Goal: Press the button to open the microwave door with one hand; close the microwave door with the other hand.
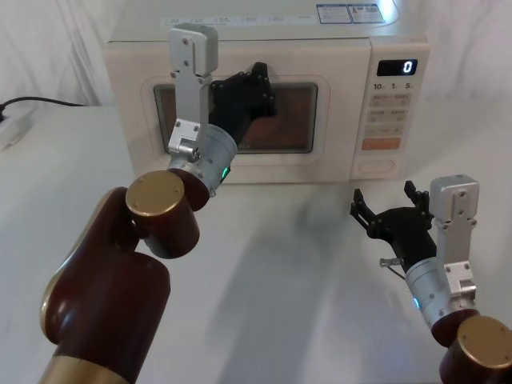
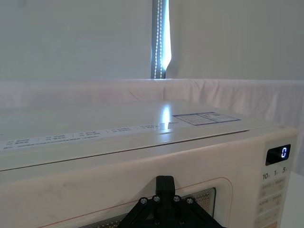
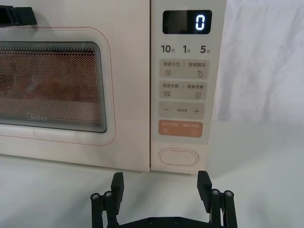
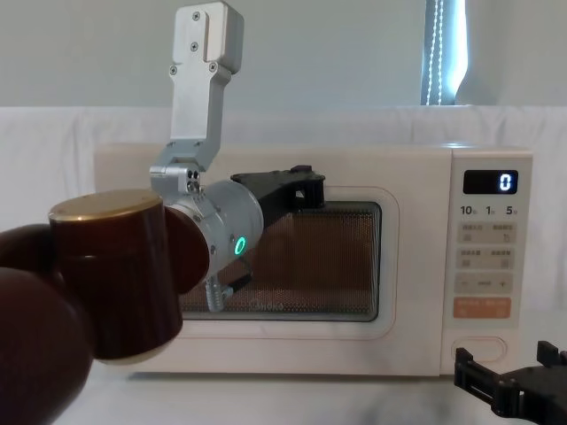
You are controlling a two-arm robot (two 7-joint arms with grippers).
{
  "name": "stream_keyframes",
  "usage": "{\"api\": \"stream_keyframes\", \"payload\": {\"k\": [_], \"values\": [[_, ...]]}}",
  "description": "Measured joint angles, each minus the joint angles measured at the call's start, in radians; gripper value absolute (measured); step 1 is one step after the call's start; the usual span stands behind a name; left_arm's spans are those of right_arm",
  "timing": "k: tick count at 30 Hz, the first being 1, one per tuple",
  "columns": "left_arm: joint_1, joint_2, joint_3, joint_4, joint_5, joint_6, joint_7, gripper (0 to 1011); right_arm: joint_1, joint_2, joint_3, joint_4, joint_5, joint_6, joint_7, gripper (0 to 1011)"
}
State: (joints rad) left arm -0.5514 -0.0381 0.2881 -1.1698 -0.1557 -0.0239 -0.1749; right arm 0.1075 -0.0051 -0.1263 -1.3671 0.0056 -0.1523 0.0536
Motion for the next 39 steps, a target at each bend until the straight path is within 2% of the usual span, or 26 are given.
{"api": "stream_keyframes", "payload": {"k": [13, 20, 29, 33, 36, 38, 39], "values": [[-0.001, -0.004, 0.002, 0.003, 0.002, -0.003, -0.003, 0, 0.000, 0.000, 0.000, 0.000, 0.000, 0.000, 0.000, 1002], [0.060, 0.013, 0.005, -0.085, 0.003, 0.002, -0.005, 0, 0.000, 0.000, 0.000, 0.000, 0.000, 0.000, 0.000, 1002], [0.211, 0.058, -0.010, -0.258, -0.004, 0.014, 0.009, 0, 0.000, 0.000, 0.000, 0.000, 0.000, 0.000, 0.000, 1002], [0.306, 0.088, -0.032, -0.338, -0.012, 0.016, 0.019, 0, 0.000, 0.000, 0.000, 0.000, 0.000, 0.000, 0.000, 1002], [0.359, 0.104, -0.048, -0.375, -0.017, 0.013, 0.026, 0, 0.000, 0.000, 0.000, 0.000, 0.000, 0.000, 0.000, 1002], [0.427, 0.121, -0.073, -0.413, -0.029, 0.001, 0.031, 0, 0.000, 0.000, 0.000, 0.000, 0.000, 0.000, 0.000, 1002], [0.427, 0.121, -0.073, -0.413, -0.029, 0.001, 0.031, 0, 0.000, 0.000, 0.000, 0.000, 0.000, 0.000, 0.000, 1002]]}}
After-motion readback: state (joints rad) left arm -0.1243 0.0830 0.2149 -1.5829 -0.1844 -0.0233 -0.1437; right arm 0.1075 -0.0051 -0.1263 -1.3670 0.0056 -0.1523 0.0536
